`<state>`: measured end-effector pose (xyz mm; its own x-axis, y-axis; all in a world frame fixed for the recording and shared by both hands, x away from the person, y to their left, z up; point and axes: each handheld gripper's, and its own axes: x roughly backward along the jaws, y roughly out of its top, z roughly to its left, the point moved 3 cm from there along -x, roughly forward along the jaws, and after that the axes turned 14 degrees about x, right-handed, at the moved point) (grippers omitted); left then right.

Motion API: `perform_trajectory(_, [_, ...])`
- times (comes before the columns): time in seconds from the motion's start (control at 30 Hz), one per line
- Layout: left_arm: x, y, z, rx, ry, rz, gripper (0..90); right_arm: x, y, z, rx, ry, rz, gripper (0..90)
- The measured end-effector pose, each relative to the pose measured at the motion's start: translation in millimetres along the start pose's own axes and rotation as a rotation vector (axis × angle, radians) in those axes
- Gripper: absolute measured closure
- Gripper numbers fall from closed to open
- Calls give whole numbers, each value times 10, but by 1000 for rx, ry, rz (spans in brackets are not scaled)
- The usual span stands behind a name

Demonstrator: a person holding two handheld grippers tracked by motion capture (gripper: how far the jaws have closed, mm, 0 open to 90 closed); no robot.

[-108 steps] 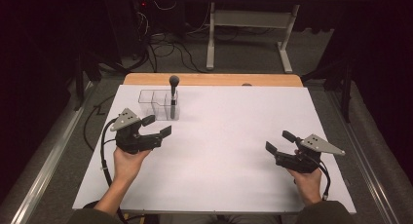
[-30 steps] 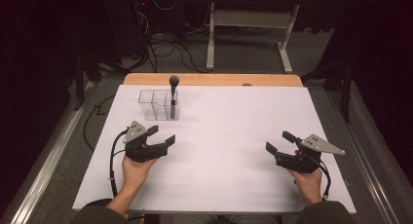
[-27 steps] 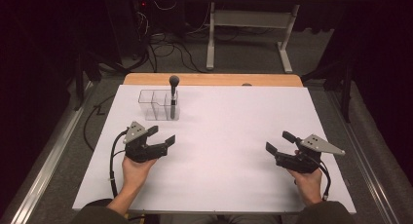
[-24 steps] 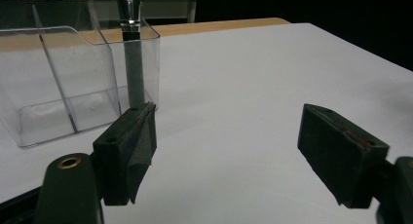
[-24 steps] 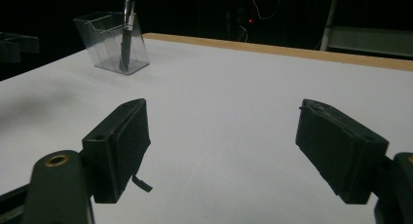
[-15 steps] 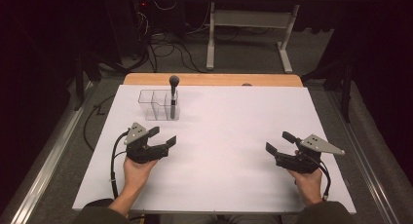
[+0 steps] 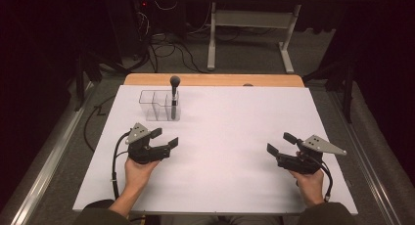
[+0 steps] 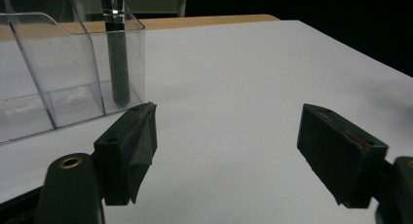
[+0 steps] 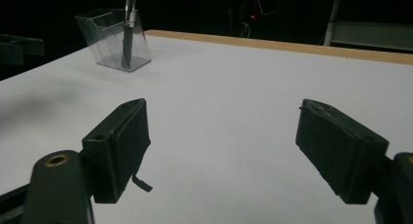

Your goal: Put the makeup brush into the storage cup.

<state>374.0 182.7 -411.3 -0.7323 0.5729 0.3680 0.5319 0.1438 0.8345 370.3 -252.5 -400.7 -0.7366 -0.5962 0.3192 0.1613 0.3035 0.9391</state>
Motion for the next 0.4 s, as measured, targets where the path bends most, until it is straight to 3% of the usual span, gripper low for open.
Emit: perform_trajectory(0.4, [-18, -11, -10, -8, -4, 13, 235, 8, 3, 3, -1, 7, -3, 216])
